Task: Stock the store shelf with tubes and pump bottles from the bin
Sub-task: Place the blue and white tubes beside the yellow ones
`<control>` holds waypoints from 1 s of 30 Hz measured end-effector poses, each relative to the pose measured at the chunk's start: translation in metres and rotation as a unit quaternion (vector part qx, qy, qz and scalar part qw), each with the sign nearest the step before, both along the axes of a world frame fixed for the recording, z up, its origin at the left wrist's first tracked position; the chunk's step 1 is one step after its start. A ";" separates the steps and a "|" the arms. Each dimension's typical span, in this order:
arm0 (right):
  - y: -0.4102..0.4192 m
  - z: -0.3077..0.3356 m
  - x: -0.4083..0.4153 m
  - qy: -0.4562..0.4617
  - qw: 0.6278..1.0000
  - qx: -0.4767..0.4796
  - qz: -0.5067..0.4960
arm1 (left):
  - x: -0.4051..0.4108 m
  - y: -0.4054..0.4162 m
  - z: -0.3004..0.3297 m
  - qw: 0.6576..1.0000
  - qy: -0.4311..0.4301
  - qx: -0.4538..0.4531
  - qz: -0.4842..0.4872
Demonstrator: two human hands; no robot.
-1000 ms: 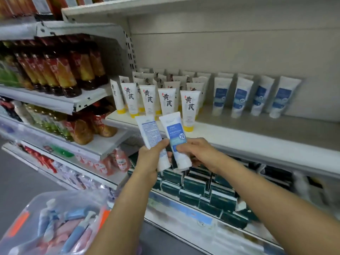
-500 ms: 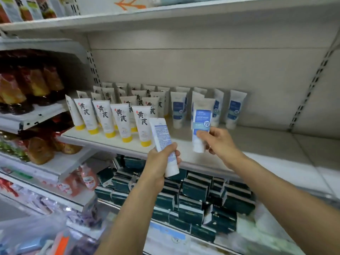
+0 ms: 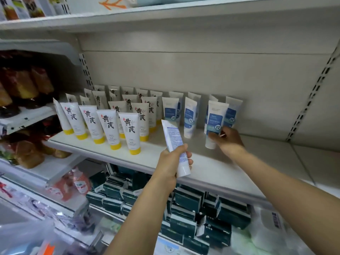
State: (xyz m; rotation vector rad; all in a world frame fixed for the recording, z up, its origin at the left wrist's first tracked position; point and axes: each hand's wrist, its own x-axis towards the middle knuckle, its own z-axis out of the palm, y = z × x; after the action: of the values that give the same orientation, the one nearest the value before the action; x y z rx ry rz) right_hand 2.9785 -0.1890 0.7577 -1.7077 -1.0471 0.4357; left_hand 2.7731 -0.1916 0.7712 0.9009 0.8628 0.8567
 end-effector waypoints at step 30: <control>0.034 -0.020 0.004 -0.032 0.998 -0.002 -0.061 | 0.045 0.061 0.000 0.992 -0.035 -0.118 -0.027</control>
State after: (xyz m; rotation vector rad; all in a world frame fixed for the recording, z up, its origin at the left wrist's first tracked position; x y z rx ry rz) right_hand 2.9829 -0.1554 0.7379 -1.7882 -0.9828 0.3071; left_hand 2.8184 -0.1302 0.7709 0.6803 0.8553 0.7186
